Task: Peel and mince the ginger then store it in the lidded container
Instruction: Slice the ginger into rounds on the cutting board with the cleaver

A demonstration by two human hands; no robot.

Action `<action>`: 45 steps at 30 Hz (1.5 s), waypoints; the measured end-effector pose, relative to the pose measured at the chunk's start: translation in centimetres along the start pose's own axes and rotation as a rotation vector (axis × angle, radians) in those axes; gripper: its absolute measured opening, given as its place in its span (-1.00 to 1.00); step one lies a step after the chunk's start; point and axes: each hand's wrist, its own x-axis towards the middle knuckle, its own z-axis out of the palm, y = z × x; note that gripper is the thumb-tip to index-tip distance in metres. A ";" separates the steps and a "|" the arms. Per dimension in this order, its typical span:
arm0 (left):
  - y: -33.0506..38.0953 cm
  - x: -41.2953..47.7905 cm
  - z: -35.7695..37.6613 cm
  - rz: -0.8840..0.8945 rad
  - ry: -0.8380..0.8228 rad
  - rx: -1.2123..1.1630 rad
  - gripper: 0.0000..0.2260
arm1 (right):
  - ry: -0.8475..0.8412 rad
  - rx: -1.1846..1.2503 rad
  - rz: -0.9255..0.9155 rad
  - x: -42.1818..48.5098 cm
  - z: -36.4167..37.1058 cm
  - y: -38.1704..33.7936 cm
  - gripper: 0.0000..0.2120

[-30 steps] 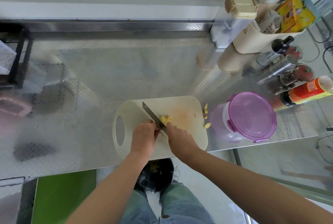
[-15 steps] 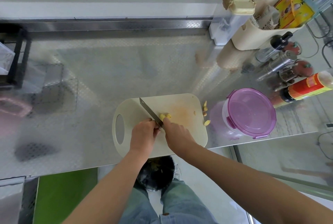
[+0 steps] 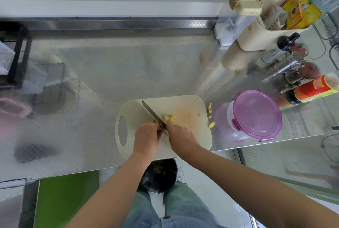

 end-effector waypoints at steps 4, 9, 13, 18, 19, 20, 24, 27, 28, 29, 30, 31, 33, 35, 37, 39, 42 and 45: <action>0.0 0.1 0.1 0.002 0.005 0.021 -0.93 | 0.009 -0.011 0.017 -0.3 0.4 -0.2 -0.61; 0.0 0.1 -0.1 -0.011 -0.023 -0.023 -0.95 | -0.020 0.033 0.029 0.2 -0.3 0.1 -0.76; -0.3 -0.2 -0.3 -0.004 -0.001 0.025 -0.95 | -0.034 0.025 0.038 -0.3 -0.5 0.6 -0.68; 0.1 -1.0 -0.4 0.037 -0.011 0.127 -0.77 | -0.020 0.024 0.046 -0.4 -0.3 0.5 -0.72; 0.2 -1.1 -0.3 0.025 -0.005 0.122 -0.79 | -0.020 0.020 0.045 -0.3 -0.3 0.5 -0.71; 0.3 -1.0 -0.3 0.008 0.001 0.115 -0.84 | -0.022 0.016 0.044 -0.4 -0.2 0.5 -0.69; -0.2 -0.7 -0.1 -0.001 0.024 0.056 -0.95 | -0.012 0.011 0.040 -0.5 0.0 0.4 -0.72; -0.3 -0.7 0.0 0.006 0.027 0.046 -0.95 | 0.012 0.023 -0.002 0.4 -0.3 -0.5 -0.77; -0.3 -0.7 0.0 0.007 0.028 0.048 -0.96 | 0.008 0.032 -0.012 0.7 -0.5 -0.8 -0.81; -0.3 -0.6 -0.1 0.006 0.028 0.053 -0.97 | 0.002 0.037 -0.018 1.0 -0.7 -1.0 -0.84; -0.3 -0.7 -0.1 0.001 0.025 0.056 -0.97 | -0.001 0.037 -0.022 1.0 -0.7 -1.0 -0.86; -0.4 -0.6 -0.1 -0.003 0.024 0.055 -0.96 | 0.001 0.035 -0.024 0.9 -0.7 -0.9 -0.86; -0.5 -0.6 -0.1 0.002 0.024 0.050 -0.95 | 0.008 0.028 -0.025 0.4 -0.4 -0.5 -0.82; -0.5 -0.6 -0.1 0.004 0.018 0.060 -0.93 | 0.000 0.022 -0.029 0.4 -0.2 -0.4 -0.77; -0.5 -0.4 -0.1 -0.002 0.013 0.074 -0.92 | -0.007 0.035 -0.027 0.8 -0.4 -0.8 -0.81; -0.5 -0.4 -0.2 -0.012 0.005 0.085 -0.91 | -0.011 0.042 -0.025 1.3 -0.7 -1.2 -0.85; -0.5 -0.4 -0.3 -0.011 -0.002 0.071 -0.90 | -0.008 0.030 -0.007 1.3 -0.6 -0.9 -0.88; -0.3 -0.4 -0.6 -0.020 -0.007 0.056 -0.92 | -0.007 0.039 0.041 1.5 -0.9 -0.9 -0.88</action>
